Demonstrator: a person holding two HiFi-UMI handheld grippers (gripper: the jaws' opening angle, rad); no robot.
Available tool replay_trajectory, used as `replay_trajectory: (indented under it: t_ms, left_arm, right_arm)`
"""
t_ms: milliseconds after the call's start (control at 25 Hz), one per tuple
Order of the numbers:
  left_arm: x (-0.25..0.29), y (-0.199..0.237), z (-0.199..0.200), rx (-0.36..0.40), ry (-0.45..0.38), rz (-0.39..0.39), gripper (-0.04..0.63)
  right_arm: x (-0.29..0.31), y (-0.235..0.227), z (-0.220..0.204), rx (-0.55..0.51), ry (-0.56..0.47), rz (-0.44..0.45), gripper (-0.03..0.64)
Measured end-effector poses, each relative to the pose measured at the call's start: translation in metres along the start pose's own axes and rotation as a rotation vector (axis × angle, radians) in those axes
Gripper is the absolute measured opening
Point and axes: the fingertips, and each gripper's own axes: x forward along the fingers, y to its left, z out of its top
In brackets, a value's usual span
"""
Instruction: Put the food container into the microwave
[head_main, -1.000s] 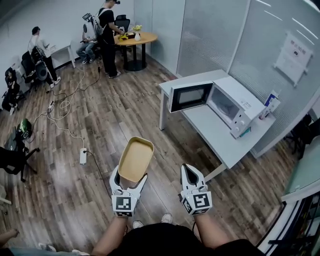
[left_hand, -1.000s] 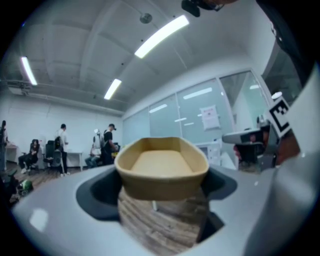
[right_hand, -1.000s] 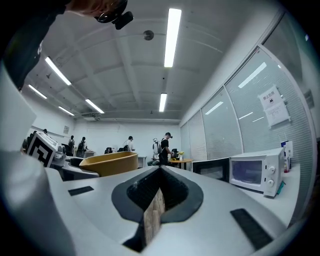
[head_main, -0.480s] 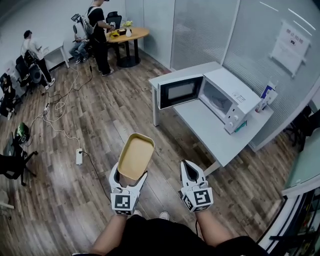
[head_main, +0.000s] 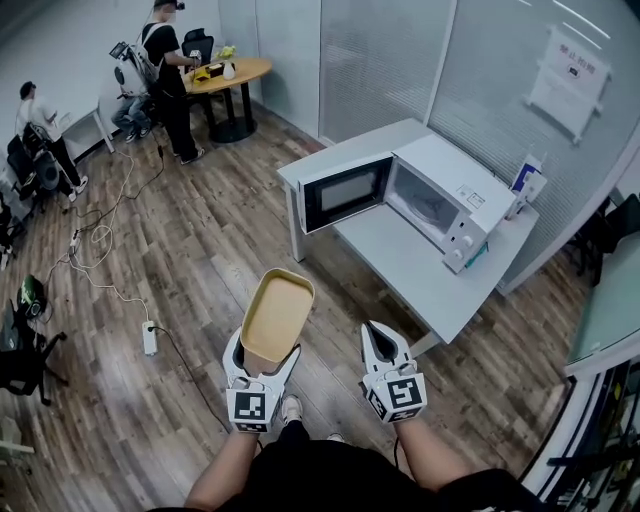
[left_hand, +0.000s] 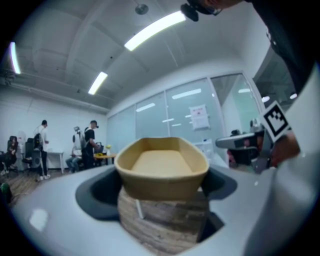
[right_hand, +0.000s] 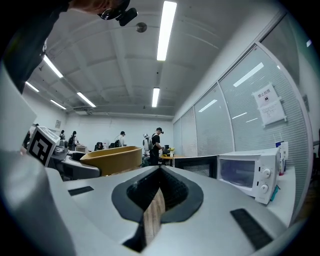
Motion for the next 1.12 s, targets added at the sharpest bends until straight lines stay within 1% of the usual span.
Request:
replay_trajectory:
  t_ms: [200, 400, 480, 600, 760, 960, 1120]
  left_arm:
    - [0.038, 0.025, -0.002, 0.012, -0.008, -0.062, 0.488]
    - [0.071, 0.045, -0.002, 0.033, -0.012, -0.131, 0.488]
    - [0.085, 0.052, -0.004, 0.043, -0.011, -0.153, 0.488]
    - [0.102, 0.058, -0.006, 0.040, -0.016, -0.190, 0.488]
    - [0.121, 0.059, -0.004, 0.037, -0.030, -0.240, 0.488]
    - [0.139, 0.049, -0.002, 0.029, -0.049, -0.300, 0.488]
    - [0.148, 0.038, -0.006, 0.024, -0.033, -0.342, 0.488]
  right_arm:
    - [0.038, -0.010, 0.006, -0.034, 0.001, -0.040, 0.006]
    - [0.068, -0.030, 0.013, -0.043, 0.008, -0.126, 0.006]
    - [0.079, -0.034, 0.016, -0.044, 0.001, -0.153, 0.006]
    - [0.089, -0.035, 0.019, -0.046, -0.005, -0.186, 0.006]
    - [0.095, -0.037, 0.022, -0.052, 0.000, -0.231, 0.006]
    - [0.093, -0.045, 0.023, -0.071, 0.010, -0.281, 0.006]
    - [0.092, -0.052, 0.020, -0.076, 0.010, -0.313, 0.006]
